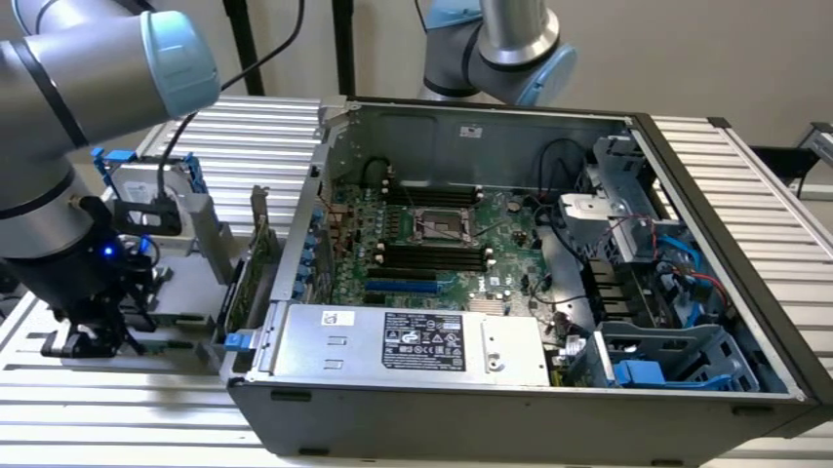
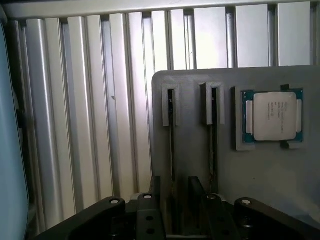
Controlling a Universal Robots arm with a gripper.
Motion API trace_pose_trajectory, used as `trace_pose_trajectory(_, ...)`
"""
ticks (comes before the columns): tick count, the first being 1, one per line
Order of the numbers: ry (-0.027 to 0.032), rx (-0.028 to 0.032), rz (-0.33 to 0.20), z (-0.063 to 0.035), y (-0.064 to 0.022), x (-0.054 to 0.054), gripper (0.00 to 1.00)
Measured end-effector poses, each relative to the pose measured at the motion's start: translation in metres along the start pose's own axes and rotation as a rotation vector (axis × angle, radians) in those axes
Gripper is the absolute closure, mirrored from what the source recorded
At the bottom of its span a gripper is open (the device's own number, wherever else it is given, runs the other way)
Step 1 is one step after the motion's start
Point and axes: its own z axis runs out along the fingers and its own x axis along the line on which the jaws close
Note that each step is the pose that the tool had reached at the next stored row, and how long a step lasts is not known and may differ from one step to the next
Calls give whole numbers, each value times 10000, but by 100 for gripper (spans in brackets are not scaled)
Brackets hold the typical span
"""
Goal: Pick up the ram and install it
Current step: 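Pick up the ram and move it above insertion slot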
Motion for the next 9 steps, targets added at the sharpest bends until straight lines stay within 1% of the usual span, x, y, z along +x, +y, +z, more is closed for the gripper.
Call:
trace_pose_trajectory(3, 0, -118, -145, 12, -4, 0, 64)
trace_pose_trajectory(9, -4, -277, -246, 53, -29, -2, 64)
